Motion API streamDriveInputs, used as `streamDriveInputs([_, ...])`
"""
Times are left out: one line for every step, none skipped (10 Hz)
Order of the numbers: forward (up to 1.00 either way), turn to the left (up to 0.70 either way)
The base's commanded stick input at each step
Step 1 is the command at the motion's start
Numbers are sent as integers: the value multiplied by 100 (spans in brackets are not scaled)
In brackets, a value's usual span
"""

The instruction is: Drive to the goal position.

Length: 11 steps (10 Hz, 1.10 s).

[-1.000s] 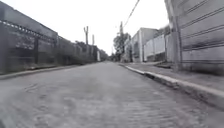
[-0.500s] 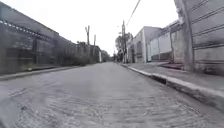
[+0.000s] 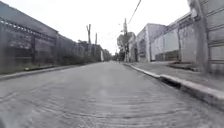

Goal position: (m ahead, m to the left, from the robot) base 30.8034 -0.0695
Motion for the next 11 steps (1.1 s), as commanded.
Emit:
streamDriveInputs([100,-40])
streamDriveInputs([100,-40])
streamDriveInputs([100,-39])
streamDriveInputs([100,-15])
streamDriveInputs([100,0])
streamDriveInputs([100,0])
streamDriveInputs([100,0])
streamDriveInputs([100,0])
streamDriveInputs([100,0])
streamDriveInputs([100,0])
streamDriveInputs([100,0])
